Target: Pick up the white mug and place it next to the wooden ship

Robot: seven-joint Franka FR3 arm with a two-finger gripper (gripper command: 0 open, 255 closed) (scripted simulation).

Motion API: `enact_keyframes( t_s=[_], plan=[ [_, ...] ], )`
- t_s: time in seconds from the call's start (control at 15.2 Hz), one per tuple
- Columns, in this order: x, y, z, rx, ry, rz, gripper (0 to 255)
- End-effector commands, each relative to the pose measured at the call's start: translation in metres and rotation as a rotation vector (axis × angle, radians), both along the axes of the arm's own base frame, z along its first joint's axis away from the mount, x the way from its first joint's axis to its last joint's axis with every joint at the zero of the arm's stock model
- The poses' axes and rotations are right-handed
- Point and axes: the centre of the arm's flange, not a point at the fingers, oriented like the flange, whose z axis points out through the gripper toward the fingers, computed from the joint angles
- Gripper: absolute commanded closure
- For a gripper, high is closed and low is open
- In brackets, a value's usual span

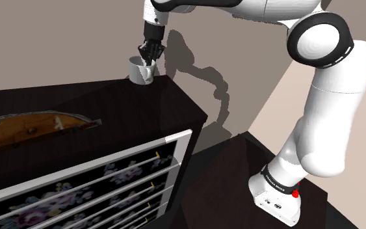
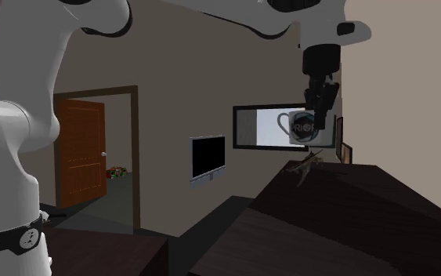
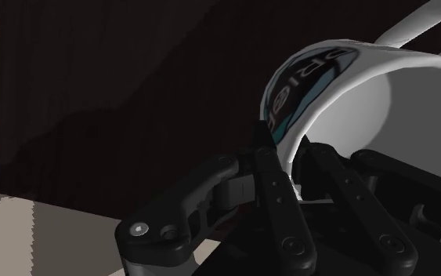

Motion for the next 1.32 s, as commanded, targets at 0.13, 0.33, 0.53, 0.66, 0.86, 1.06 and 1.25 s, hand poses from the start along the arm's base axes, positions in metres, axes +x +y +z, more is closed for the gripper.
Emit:
enact_keyframes(
  t_s=[0.13, 0.33, 0.53, 0.66, 0.86, 1.06, 1.25],
  plan=[
    [0.001, 0.052, 0.003, 0.000, 0.000, -0.002, 255],
    [0.003, 0.091, 0.003, 0.000, 0.000, -0.002, 255],
    [0.005, 0.131, 0.003, 0.000, 0.000, -0.002, 255],
    [0.006, 0.157, 0.003, 0.000, 0.000, -0.002, 255],
    [0.007, 0.177, -0.002, 0.000, 0.000, -0.002, 255],
    [0.007, 0.177, -0.018, 0.000, 0.000, -0.002, 255],
    [0.007, 0.177, -0.034, 0.000, 0.000, -0.002, 255]
  ],
)
